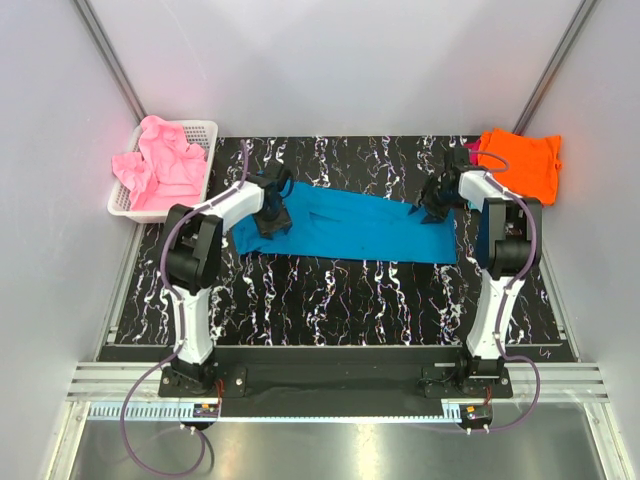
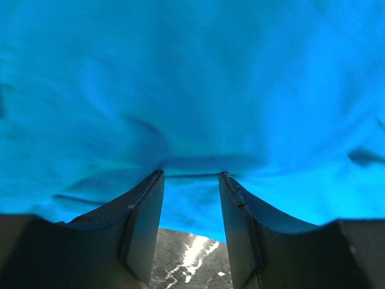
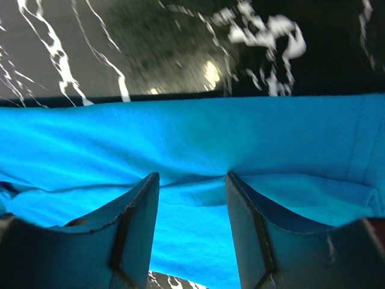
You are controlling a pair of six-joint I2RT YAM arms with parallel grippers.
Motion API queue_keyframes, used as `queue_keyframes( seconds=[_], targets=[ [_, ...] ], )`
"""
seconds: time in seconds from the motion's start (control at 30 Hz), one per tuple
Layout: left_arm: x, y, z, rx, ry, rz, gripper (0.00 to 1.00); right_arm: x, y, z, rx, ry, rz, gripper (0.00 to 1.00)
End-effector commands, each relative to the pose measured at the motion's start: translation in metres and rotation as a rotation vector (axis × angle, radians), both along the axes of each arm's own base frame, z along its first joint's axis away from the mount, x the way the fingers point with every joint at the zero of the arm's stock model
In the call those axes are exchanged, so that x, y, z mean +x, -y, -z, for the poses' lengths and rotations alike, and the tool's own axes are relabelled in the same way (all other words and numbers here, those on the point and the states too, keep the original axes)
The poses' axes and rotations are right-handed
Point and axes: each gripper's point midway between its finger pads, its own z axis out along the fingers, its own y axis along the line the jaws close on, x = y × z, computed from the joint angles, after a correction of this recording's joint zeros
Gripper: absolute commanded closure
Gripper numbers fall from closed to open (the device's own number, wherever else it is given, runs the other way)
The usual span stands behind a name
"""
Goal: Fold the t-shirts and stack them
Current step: Fold the tshirt
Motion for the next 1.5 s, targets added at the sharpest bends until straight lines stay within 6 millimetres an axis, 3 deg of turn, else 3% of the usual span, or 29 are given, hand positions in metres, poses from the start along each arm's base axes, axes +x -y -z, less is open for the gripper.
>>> queue_keyframes(
  seconds=[0.0,0.13,0.3,0.47,0.5,0.57,0.6,0.67,0.7,0.77,0.8,0.87,0.97,1.17,1.23,1.3,1.33,1.37,1.4,1.43,1.47],
  targets=[
    [0.011,-0.023,-0.007,0.017,-0.01,-0.075,0.52,-0.051,0.02,0.029,-0.108,-0.168,0.04,0.44],
    [0.024,-0.044,-0.009,0.076,-0.008,-0.119,0.52,-0.071,0.019,0.027,-0.092,-0.181,0.071,0.44],
    [0.045,-0.047,-0.004,0.076,-0.017,-0.12,0.52,-0.104,0.008,0.033,-0.092,-0.219,0.071,0.44],
    [0.07,-0.046,-0.002,0.058,-0.008,-0.118,0.52,-0.128,-0.004,0.022,-0.079,-0.213,0.061,0.45],
    [0.081,-0.043,-0.01,0.04,0.016,-0.116,0.51,-0.138,-0.006,0.024,-0.077,-0.23,0.056,0.45],
    [0.089,-0.042,0.0,0.017,0.001,-0.11,0.44,-0.146,-0.015,0.017,-0.067,-0.221,0.054,0.46],
    [0.1,-0.039,-0.007,-0.002,0.024,-0.109,0.43,-0.159,-0.024,0.02,-0.067,-0.237,0.032,0.46],
    [0.108,-0.04,-0.001,-0.017,0.021,-0.113,0.42,-0.168,-0.036,0.015,-0.059,-0.225,0.026,0.47],
    [0.117,-0.038,-0.007,-0.027,0.05,-0.116,0.42,-0.184,-0.047,0.019,-0.064,-0.246,-0.007,0.47],
    [0.124,-0.036,-0.001,-0.042,0.047,-0.11,0.41,-0.194,-0.064,0.014,-0.033,-0.231,-0.008,0.48],
    [0.135,-0.033,-0.01,-0.058,0.081,-0.105,0.41,-0.206,-0.07,0.017,-0.024,-0.252,0.008,0.48],
    [0.144,-0.027,-0.004,-0.092,0.087,-0.083,0.41,-0.225,-0.09,0.013,-0.008,-0.243,-0.037,0.49],
    [0.165,-0.018,-0.013,-0.155,0.155,-0.049,0.4,-0.241,-0.115,0.0,0.028,-0.221,-0.066,0.5],
    [0.204,0.021,-0.048,-0.385,0.347,0.077,0.39,-0.26,-0.15,-0.028,0.117,-0.19,-0.13,0.5],
    [0.211,0.037,-0.069,-0.47,0.413,0.128,0.39,-0.257,-0.154,-0.041,0.125,-0.156,-0.145,0.5],
    [0.212,0.047,-0.082,-0.532,0.48,0.171,0.4,-0.253,-0.151,-0.052,0.104,-0.126,-0.156,0.5],
    [0.211,0.048,-0.114,-0.549,0.552,0.193,0.4,-0.248,-0.148,-0.06,0.084,-0.089,-0.154,0.5],
    [0.209,0.047,-0.129,-0.552,0.598,0.201,0.4,-0.241,-0.147,-0.07,0.074,-0.058,-0.153,0.49],
    [0.203,0.045,-0.124,-0.546,0.616,0.198,0.4,-0.234,-0.142,-0.076,0.038,-0.014,-0.162,0.48],
    [0.196,0.041,-0.16,-0.541,0.685,0.203,0.4,-0.229,-0.14,-0.081,0.016,0.006,-0.167,0.46],
    [0.188,0.033,-0.151,-0.512,0.673,0.177,0.4,-0.22,-0.141,-0.092,0.005,0.037,-0.169,0.45]
  ],
)
